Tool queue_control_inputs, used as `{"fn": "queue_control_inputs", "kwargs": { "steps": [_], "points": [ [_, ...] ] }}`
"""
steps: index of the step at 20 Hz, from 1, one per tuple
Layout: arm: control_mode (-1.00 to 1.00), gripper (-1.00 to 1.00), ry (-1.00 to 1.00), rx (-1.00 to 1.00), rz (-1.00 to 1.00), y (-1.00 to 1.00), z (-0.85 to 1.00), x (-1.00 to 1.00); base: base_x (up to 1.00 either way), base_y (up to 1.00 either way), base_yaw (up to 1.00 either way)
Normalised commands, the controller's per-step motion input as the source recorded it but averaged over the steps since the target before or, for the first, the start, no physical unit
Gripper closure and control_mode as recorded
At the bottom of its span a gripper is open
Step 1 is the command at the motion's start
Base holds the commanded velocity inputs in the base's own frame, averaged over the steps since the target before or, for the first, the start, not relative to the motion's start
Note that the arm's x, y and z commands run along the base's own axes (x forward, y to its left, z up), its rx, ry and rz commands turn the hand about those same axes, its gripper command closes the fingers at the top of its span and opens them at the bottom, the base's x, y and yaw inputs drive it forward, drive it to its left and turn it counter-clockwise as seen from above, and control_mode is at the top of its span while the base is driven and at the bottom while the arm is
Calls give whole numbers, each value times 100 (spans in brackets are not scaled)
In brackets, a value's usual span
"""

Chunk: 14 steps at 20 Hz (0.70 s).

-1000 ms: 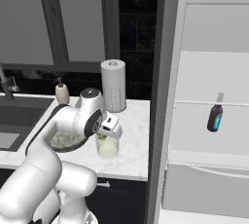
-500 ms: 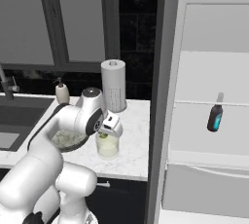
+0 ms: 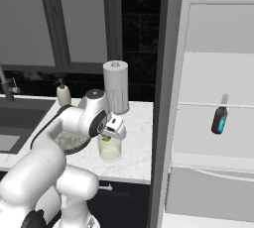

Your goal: Grab a lemon wedge from the fridge and one ice cube from the ice bowl, and put them in the glass of lemonade.

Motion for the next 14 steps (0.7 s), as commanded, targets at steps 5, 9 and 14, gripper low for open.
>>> {"fn": "queue_control_inputs", "kwargs": {
  "steps": [5,9,14],
  "points": [
    [-100,100,3,0,0,0,-18,0,0,0,0],
    [-100,-100,0,0,0,0,0,0,0,0,0],
    [-100,-100,0,0,0,0,0,0,0,0,0]
  ]
}}
